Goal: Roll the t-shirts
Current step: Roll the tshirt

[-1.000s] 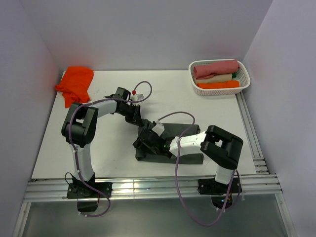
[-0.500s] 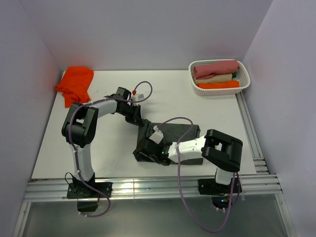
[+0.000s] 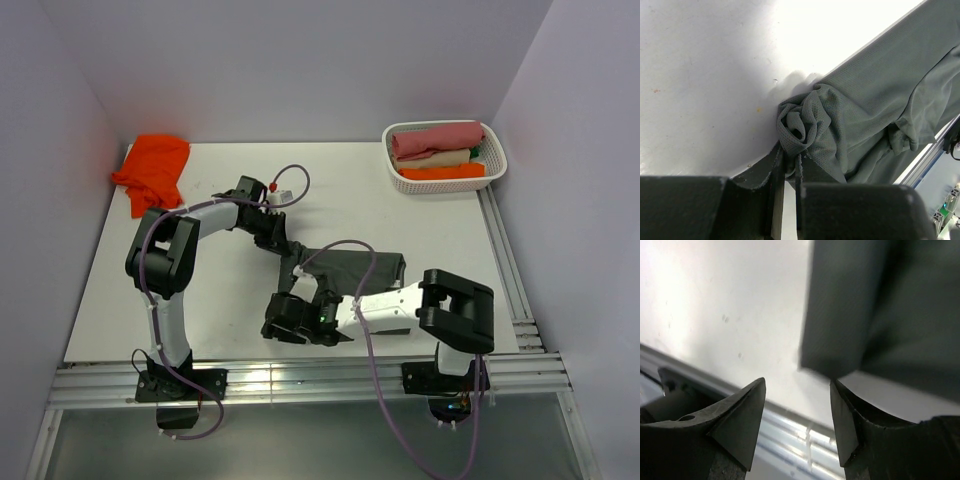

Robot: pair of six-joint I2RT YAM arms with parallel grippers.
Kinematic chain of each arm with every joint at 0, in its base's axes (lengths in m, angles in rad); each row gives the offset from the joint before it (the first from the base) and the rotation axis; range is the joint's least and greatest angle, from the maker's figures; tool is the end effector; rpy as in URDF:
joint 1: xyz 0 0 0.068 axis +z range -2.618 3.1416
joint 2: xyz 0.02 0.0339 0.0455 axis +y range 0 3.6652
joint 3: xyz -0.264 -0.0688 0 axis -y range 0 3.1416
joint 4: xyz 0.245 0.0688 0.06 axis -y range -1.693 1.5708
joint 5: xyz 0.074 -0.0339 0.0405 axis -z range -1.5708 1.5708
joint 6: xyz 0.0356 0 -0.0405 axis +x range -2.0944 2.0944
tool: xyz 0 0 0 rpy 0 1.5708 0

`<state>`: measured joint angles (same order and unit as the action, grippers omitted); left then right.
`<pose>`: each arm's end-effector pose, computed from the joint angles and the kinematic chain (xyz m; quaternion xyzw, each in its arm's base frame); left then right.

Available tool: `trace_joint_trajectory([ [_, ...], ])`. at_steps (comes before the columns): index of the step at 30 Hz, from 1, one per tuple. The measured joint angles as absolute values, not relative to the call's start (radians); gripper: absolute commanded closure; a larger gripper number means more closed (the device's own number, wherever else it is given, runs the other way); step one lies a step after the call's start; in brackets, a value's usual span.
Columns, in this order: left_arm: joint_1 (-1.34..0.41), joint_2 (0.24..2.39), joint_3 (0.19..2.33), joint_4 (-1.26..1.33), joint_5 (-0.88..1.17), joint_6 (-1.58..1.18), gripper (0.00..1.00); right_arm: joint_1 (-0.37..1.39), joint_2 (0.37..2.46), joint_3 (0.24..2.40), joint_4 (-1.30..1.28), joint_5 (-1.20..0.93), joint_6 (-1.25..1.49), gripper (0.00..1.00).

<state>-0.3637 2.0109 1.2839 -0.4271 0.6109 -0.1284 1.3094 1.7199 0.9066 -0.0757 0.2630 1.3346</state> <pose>0.3639 -0.1604 0.1400 0.1713 0.9193 -0.3334 0.1197 0.0967 0.3255 0.1536 0.0556 0.9337 0.2908 0.2014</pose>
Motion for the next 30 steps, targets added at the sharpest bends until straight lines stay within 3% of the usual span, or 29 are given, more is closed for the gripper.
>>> trace_joint_trajectory([
  [8,-0.367,2.011,1.286,-0.428,0.605,-0.128,0.94,1.345,1.630,1.084,-0.309,0.339,1.255,0.43],
  [14,-0.368,2.011,1.286,-0.428,0.604,-0.126,0.94,1.258,1.626,1.228,-0.443,0.461,1.187,0.49],
  [21,-0.369,2.011,1.288,-0.429,0.603,-0.125,0.94,1.152,1.827,1.395,-0.505,0.548,1.098,0.52],
  [30,-0.373,2.011,1.291,-0.431,0.596,-0.125,0.93,1.141,2.028,1.513,-0.650,0.590,1.094,0.53],
])
